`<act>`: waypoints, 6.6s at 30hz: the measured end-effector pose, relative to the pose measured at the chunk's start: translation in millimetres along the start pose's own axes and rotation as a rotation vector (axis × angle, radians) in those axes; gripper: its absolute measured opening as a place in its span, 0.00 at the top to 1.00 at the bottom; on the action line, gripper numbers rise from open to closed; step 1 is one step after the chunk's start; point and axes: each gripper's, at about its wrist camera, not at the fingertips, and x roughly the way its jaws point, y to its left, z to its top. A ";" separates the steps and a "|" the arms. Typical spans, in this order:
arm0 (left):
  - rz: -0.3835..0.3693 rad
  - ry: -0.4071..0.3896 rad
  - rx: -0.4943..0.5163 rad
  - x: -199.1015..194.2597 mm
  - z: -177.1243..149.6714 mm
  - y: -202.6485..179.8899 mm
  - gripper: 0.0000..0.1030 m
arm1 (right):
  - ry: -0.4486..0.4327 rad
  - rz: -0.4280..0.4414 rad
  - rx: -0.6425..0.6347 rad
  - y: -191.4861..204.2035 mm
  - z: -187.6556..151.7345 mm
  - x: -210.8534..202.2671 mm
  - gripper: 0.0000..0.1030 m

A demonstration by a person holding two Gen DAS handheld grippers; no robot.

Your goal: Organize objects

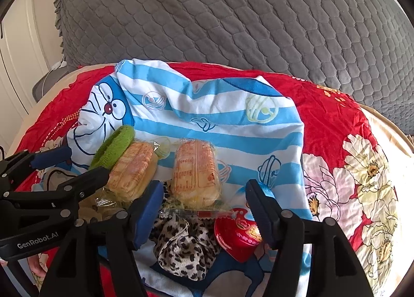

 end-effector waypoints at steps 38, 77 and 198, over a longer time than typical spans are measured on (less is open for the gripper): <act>0.018 -0.040 0.014 -44.1 -18.1 0.7 0.23 | -0.051 0.034 0.042 -0.1 -19.2 -41.4 0.26; -0.002 -0.045 0.020 -80.9 -59.3 -4.9 0.23 | -0.098 0.064 0.049 13.0 -56.5 -87.3 0.21; 0.005 -0.042 0.026 -112.0 -187.4 7.1 0.23 | -0.077 -0.001 0.090 38.5 -190.9 -123.9 0.11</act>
